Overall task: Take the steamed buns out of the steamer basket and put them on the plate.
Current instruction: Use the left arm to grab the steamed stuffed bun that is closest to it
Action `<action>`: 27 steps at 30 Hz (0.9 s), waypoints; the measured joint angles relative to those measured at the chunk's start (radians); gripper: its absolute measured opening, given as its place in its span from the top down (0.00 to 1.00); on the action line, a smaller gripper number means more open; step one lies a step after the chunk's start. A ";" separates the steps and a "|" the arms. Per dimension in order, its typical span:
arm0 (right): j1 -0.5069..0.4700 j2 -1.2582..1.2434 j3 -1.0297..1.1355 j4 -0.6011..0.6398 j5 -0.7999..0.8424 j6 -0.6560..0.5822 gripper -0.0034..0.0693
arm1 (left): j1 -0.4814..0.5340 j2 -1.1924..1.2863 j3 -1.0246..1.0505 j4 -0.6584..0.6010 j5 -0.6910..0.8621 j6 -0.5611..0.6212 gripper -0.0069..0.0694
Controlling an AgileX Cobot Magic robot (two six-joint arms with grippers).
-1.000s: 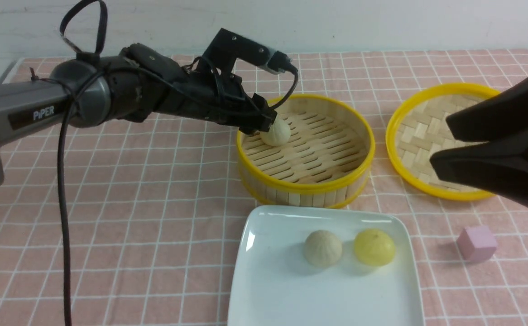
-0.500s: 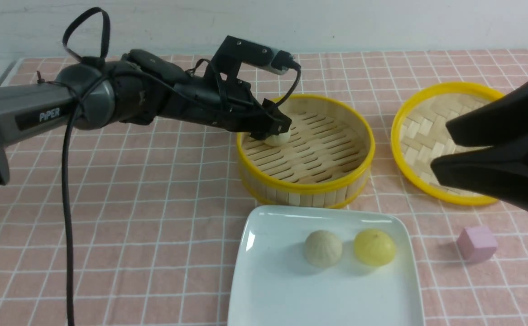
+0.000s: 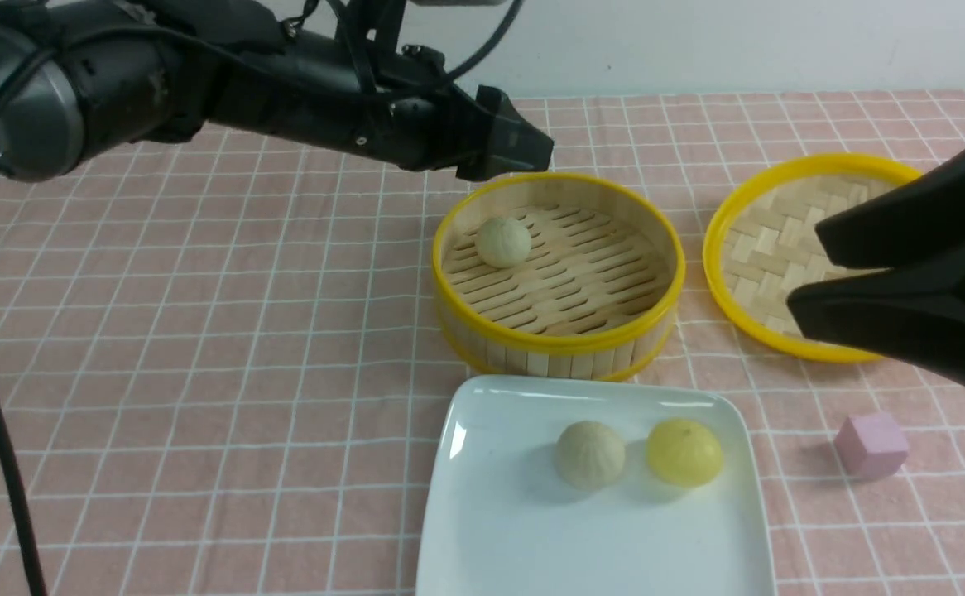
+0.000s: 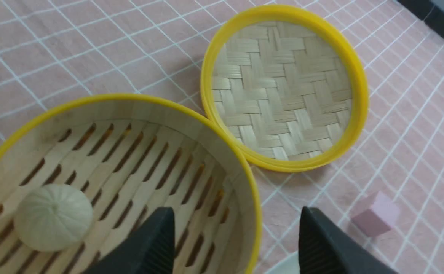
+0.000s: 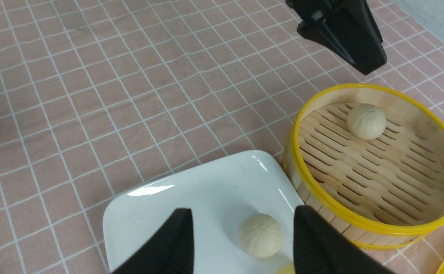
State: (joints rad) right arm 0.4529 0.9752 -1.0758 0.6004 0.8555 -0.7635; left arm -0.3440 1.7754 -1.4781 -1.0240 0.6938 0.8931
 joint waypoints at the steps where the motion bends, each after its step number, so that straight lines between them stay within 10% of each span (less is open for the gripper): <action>1: 0.000 0.000 0.000 0.000 0.000 0.004 0.45 | 0.000 -0.008 0.000 0.001 0.004 -0.078 0.32; 13: 0.000 0.000 0.000 0.000 0.002 0.007 0.45 | 0.092 -0.006 -0.010 0.014 -0.082 -0.180 0.32; 27: 0.000 0.000 0.000 -0.002 0.003 0.007 0.45 | 0.168 0.029 -0.052 0.206 0.331 -0.284 0.32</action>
State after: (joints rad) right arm 0.4529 0.9752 -1.0758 0.5979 0.8583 -0.7567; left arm -0.1756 1.8040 -1.5297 -0.8183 1.0250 0.6095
